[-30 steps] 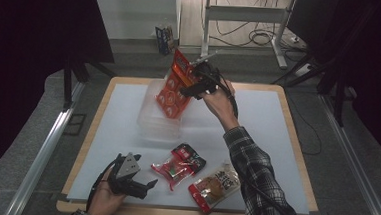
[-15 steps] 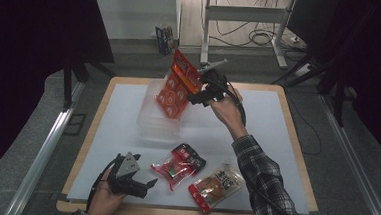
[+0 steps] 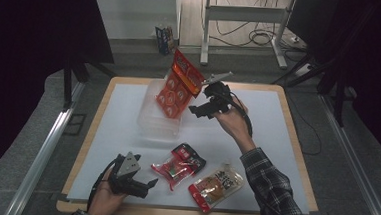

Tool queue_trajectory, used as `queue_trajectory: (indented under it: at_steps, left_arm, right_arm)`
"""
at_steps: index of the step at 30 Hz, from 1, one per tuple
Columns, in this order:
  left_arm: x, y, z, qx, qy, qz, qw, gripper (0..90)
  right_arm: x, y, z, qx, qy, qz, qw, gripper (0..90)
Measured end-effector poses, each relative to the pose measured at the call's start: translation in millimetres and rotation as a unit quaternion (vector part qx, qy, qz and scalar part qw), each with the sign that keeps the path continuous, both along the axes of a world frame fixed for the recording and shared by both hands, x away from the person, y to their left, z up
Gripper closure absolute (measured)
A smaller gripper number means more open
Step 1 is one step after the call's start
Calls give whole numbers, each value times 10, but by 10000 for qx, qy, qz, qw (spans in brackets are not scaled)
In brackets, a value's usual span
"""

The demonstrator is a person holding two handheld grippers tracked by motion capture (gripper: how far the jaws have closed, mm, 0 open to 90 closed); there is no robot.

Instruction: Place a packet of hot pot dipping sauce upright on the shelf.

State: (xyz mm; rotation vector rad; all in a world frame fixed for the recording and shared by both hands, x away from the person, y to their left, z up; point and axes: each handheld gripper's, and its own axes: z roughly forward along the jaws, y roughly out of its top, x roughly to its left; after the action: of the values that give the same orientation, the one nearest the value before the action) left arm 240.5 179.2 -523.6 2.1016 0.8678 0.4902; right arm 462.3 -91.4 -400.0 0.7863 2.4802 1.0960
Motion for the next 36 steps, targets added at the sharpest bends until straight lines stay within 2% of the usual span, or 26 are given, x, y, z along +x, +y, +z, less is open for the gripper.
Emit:
queue_trajectory:
  at_steps: [15,20,24,29,36]
  left_arm:
    - [7,-13,15,23,183,38,9998,11]
    - [3,-14,32,-102,211,9,9997,12]
    - [1,-24,43,-134,283,12,9995,30]
    - [-9,-49,56,-75,319,-54,9994,49]
    - [-16,-60,57,-81,344,-134,9993,91]
  right_arm:
    - [-333,-112,-198,-30,75,169,9998,0]
    - [-446,-179,-276,37,125,187,9997,0]
    - [-531,-253,-339,109,144,200,9996,0]
    - [-609,-331,-413,148,196,199,9995,0]
    - [-683,-408,-504,42,283,205,9994,0]
